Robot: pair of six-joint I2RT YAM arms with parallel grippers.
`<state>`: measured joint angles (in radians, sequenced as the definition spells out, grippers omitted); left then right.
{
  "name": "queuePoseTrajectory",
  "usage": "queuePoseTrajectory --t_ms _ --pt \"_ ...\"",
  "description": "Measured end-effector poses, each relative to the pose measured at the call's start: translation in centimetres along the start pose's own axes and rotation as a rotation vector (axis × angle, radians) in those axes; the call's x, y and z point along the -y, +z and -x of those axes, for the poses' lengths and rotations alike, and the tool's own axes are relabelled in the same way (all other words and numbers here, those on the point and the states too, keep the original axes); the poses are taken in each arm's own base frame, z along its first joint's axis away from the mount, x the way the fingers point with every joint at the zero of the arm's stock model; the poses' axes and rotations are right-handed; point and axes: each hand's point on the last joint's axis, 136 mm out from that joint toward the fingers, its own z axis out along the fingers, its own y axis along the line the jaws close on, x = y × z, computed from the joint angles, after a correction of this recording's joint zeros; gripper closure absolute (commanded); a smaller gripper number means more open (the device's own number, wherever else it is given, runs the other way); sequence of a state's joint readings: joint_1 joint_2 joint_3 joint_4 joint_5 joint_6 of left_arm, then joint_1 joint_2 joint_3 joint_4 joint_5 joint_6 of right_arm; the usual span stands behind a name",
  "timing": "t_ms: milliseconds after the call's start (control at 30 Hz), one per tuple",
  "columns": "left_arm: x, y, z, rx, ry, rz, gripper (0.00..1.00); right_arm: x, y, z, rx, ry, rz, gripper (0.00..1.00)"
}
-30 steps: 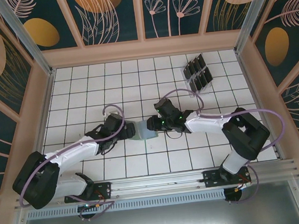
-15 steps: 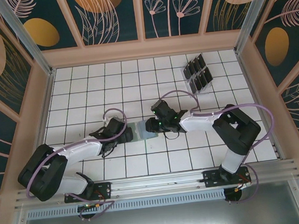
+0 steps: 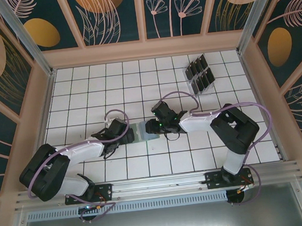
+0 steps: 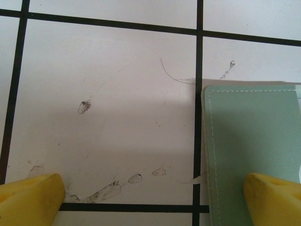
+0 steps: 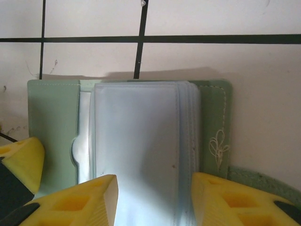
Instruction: Put the credit cards into the card holder
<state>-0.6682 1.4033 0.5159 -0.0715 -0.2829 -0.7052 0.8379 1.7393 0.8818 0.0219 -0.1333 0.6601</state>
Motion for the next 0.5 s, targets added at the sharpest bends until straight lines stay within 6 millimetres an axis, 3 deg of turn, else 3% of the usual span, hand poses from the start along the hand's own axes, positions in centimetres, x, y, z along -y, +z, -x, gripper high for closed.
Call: queuePoseTrajectory --t_ms 500 --pt "0.0 0.1 0.2 0.012 -0.004 0.003 0.01 -2.7 0.6 -0.5 -0.047 0.006 0.153 0.54"
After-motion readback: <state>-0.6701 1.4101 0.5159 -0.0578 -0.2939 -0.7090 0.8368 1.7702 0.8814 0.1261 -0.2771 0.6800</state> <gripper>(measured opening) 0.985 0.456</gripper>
